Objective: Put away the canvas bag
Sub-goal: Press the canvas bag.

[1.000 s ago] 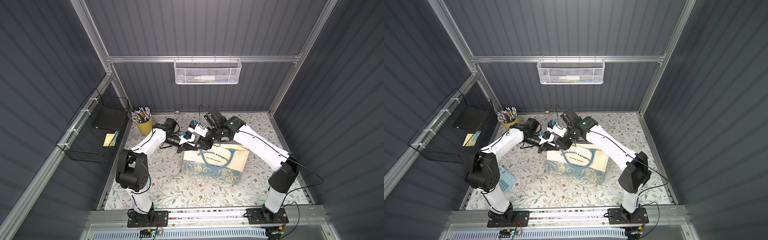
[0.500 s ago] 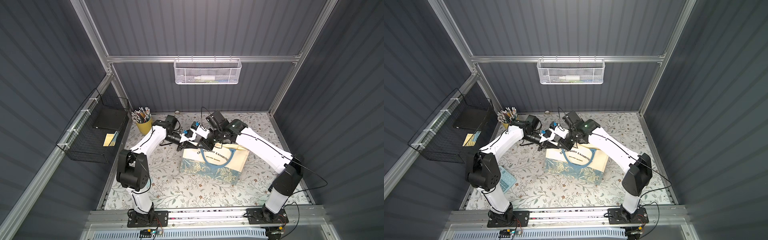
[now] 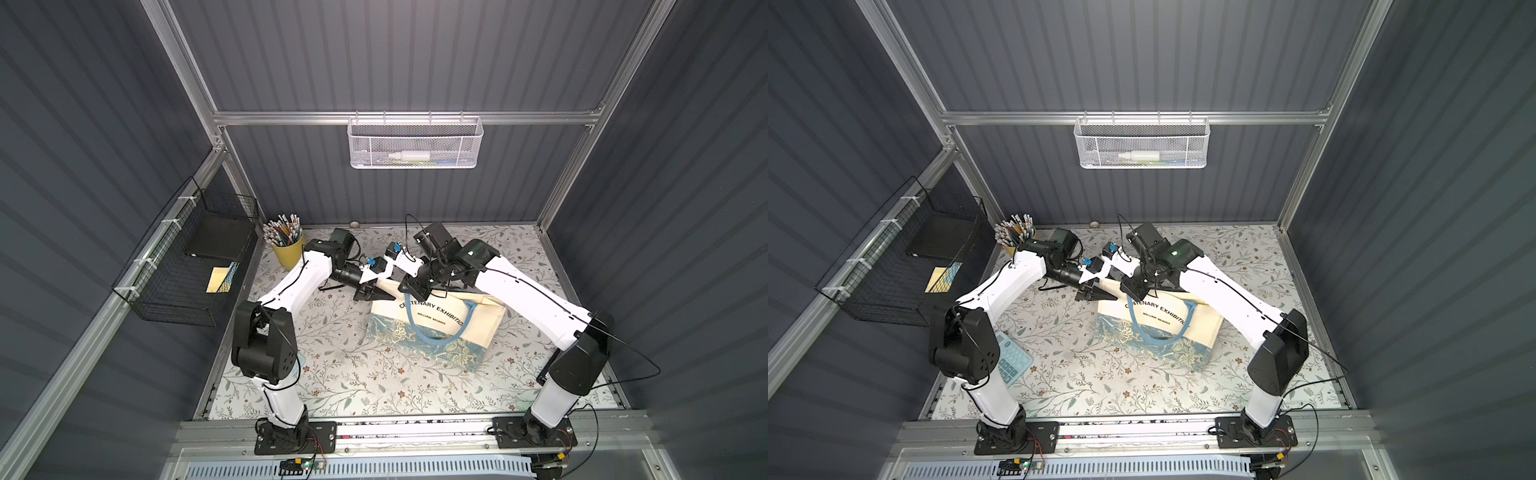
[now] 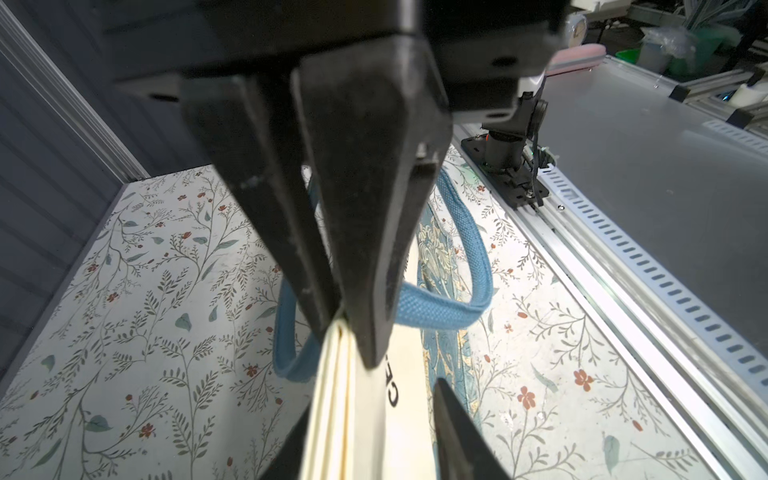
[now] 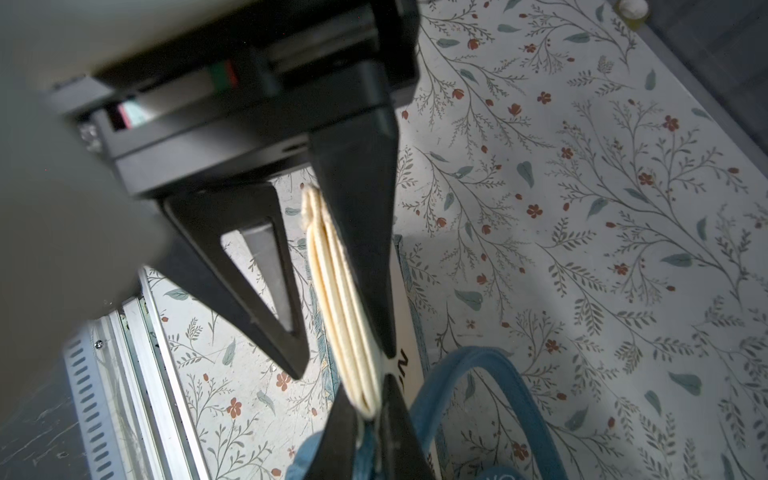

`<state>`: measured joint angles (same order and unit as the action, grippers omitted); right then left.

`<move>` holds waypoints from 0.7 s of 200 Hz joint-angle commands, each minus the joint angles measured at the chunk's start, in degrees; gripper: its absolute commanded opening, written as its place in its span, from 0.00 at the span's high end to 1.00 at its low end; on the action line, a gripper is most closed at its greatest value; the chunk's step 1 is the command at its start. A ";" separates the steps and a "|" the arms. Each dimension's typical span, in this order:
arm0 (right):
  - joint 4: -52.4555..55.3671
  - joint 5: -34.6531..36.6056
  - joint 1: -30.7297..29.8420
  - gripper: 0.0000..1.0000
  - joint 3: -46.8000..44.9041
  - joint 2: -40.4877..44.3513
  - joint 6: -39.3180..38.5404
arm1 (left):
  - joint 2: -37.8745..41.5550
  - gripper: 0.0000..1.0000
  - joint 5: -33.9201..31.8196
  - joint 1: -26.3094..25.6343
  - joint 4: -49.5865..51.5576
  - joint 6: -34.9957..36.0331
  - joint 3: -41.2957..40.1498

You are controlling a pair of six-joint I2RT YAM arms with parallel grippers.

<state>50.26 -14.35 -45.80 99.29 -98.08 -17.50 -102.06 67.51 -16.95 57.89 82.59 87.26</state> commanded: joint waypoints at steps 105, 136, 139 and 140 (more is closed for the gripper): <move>-2.62 1.66 0.75 1.00 0.74 9.88 2.10 | -0.07 1.00 6.75 0.43 12.38 7.90 0.69; -6.02 3.22 2.83 1.00 -0.13 11.37 4.33 | -0.75 0.84 7.29 0.43 16.36 11.09 1.80; -6.42 3.33 2.99 1.00 -0.21 11.60 4.46 | -0.69 0.81 7.33 0.43 16.36 11.10 1.71; -6.50 3.39 3.08 1.00 -0.22 11.64 4.47 | -0.64 0.81 7.36 0.43 16.28 11.10 1.65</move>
<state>50.76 -14.26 -45.58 98.61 -89.27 -15.55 -102.06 74.37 -16.80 66.04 88.62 88.25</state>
